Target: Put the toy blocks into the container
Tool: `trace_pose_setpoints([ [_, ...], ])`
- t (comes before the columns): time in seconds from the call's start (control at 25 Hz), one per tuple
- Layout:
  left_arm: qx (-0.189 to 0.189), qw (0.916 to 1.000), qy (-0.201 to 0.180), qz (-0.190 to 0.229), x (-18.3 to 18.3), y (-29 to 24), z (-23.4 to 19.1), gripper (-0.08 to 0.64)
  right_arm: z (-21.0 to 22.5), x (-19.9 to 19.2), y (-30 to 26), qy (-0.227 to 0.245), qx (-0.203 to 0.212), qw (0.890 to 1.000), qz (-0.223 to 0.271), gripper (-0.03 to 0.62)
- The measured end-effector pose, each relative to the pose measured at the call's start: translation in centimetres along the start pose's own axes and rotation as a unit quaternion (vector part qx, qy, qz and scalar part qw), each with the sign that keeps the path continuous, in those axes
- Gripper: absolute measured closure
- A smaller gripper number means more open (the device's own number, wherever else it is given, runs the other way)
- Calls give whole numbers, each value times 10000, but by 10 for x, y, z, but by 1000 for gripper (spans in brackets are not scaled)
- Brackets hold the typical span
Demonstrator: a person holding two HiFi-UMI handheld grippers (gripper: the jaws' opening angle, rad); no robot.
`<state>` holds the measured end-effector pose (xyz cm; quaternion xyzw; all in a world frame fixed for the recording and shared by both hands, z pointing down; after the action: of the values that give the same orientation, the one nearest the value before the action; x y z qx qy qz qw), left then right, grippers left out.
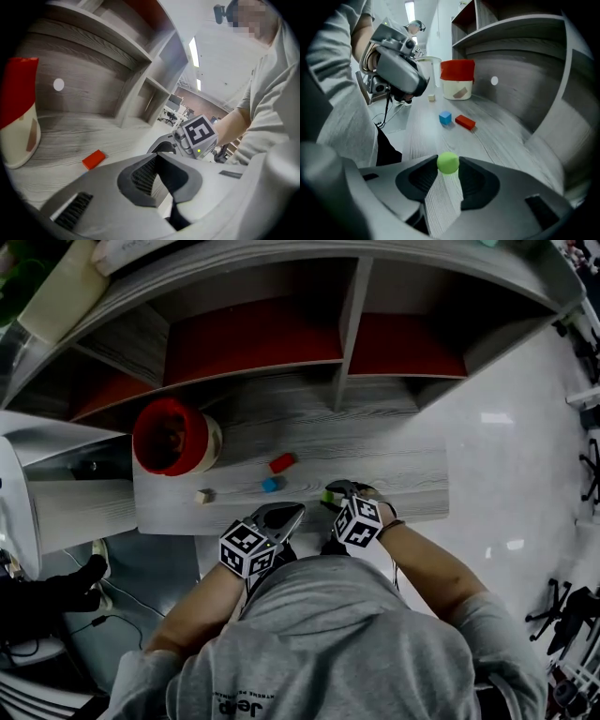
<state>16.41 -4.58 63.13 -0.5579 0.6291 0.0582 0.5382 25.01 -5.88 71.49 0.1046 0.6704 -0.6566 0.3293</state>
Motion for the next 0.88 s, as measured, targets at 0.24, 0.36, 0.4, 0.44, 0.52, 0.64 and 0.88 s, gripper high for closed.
trace_pose_setpoints([
  [0.24, 39, 9986, -39, 528, 37, 43, -20, 551, 14, 77, 40, -345, -242, 9973, 602, 430],
  [0.36, 169, 9954, -89, 935, 64, 89, -40, 551, 22, 138, 59, -323, -348, 9950, 879, 430],
  [0.4, 247, 9933, -117, 1120, 76, 105, -50, 551, 29, 161, 63, -276, -372, 9943, 961, 430],
  [0.44, 338, 9907, -142, 1309, 87, 122, -62, 551, 35, 185, 66, -234, -386, 9936, 1037, 430],
  [0.52, 519, 9852, -162, 1626, 105, 160, -85, 551, 43, 233, 67, -166, -394, 9924, 1152, 430],
  [0.64, 784, 9779, -157, 1931, 121, 218, -120, 551, 44, 299, 56, 66, -408, 9920, 1189, 430],
  [0.88, 1197, 9658, -60, 2298, 127, 310, -178, 551, 36, 396, 9, 374, -322, 9941, 970, 429],
])
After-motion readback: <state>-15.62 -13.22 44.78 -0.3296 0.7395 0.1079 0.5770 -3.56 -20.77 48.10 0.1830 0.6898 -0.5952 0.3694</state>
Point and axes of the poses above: the fingertips, and each gripper's own axes: y backward along the fingers, z to its right, x out of its top, the point moved 4 cm from there along y, backward along the fingers, and after that the axes turned 5 degrees about x, right-handed, at the moved point
